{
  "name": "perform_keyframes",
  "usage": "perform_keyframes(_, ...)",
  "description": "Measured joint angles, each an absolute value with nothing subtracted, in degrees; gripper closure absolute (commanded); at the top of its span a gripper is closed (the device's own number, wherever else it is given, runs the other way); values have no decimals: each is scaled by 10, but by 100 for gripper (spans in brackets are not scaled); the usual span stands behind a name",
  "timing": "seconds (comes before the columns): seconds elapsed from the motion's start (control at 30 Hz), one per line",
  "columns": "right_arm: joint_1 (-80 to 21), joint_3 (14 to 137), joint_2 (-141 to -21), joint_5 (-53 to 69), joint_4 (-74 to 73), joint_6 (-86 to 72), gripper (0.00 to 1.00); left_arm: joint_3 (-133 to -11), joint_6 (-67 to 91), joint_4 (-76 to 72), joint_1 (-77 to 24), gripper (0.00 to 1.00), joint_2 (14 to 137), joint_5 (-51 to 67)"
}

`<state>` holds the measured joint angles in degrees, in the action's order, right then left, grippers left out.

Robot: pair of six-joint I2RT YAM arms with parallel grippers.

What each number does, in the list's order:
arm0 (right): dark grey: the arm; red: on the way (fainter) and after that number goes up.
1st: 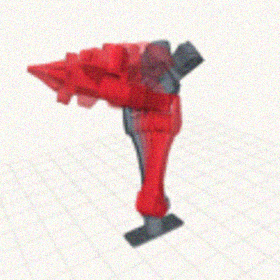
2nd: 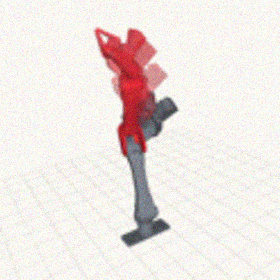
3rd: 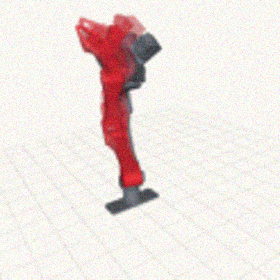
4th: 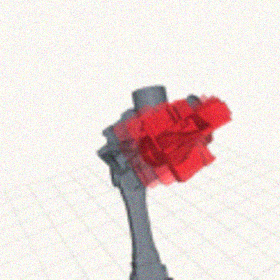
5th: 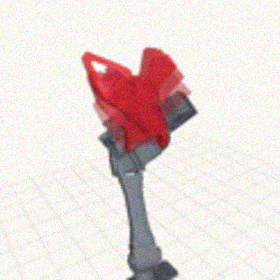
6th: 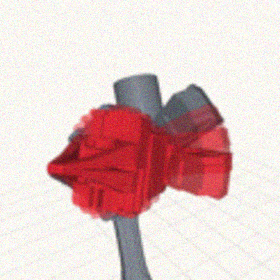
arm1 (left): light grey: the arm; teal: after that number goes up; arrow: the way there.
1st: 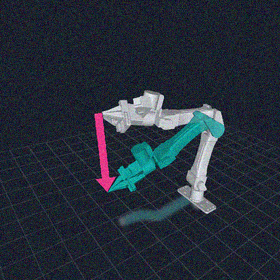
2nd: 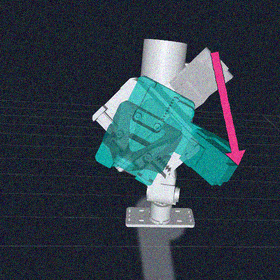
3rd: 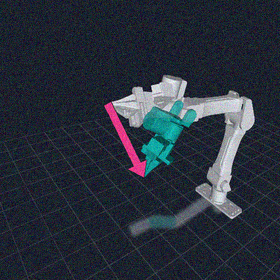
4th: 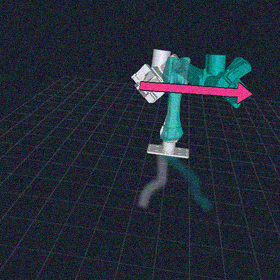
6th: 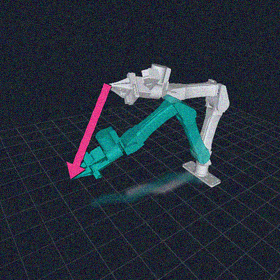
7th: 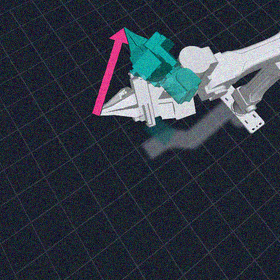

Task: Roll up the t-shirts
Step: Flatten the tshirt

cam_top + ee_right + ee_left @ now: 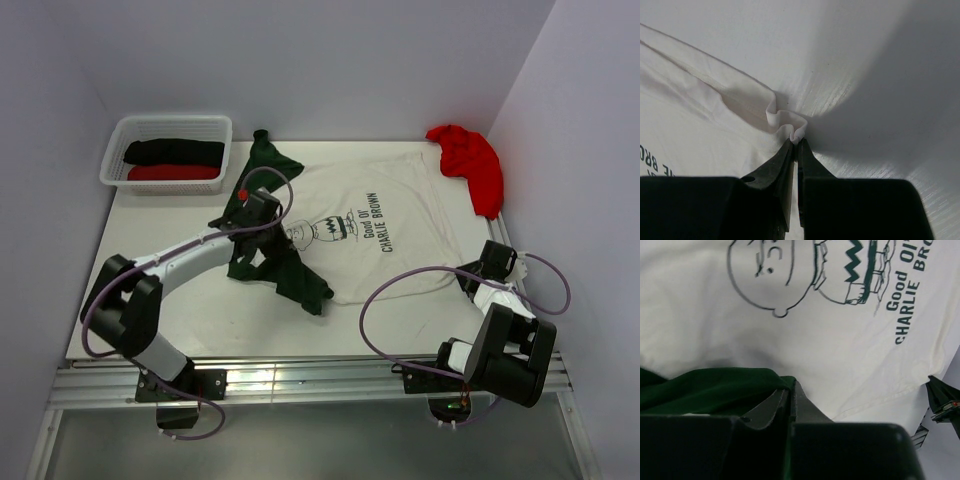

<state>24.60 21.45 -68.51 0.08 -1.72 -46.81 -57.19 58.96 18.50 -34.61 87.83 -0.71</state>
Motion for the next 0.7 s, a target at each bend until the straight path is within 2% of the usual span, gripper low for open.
perform_keyframes(0.03, 246, 215, -685, 1, -17, -468, 100, -584, 580, 183, -346, 83, 892, -2)
perform_keyframes(0.2, 246, 215, -687, 1, -16, -468, 100, -603, 547, 166, -344, 71, 916, 4)
perform_keyframes(0.23, 246, 215, -687, 2, -16, -468, 100, -600, 541, 159, -342, 53, 913, 4)
perform_keyframes(0.3, 246, 215, -688, 3, -15, -468, 100, -592, 526, 152, -335, 37, 902, 4)
perform_keyframes(0.33, 246, 215, -688, 3, -15, -468, 100, -589, 519, 152, -331, 21, 896, 4)
perform_keyframes(0.37, 246, 215, -688, 3, -14, -468, 100, -587, 510, 153, -326, 18, 892, 4)
perform_keyframes(0.5, 246, 215, -688, 3, -14, -467, 100, -578, 484, 163, -311, 16, 863, 4)
perform_keyframes(0.7, 245, 215, -690, 4, -11, -466, 100, -477, 449, 173, -308, 27, 731, 13)
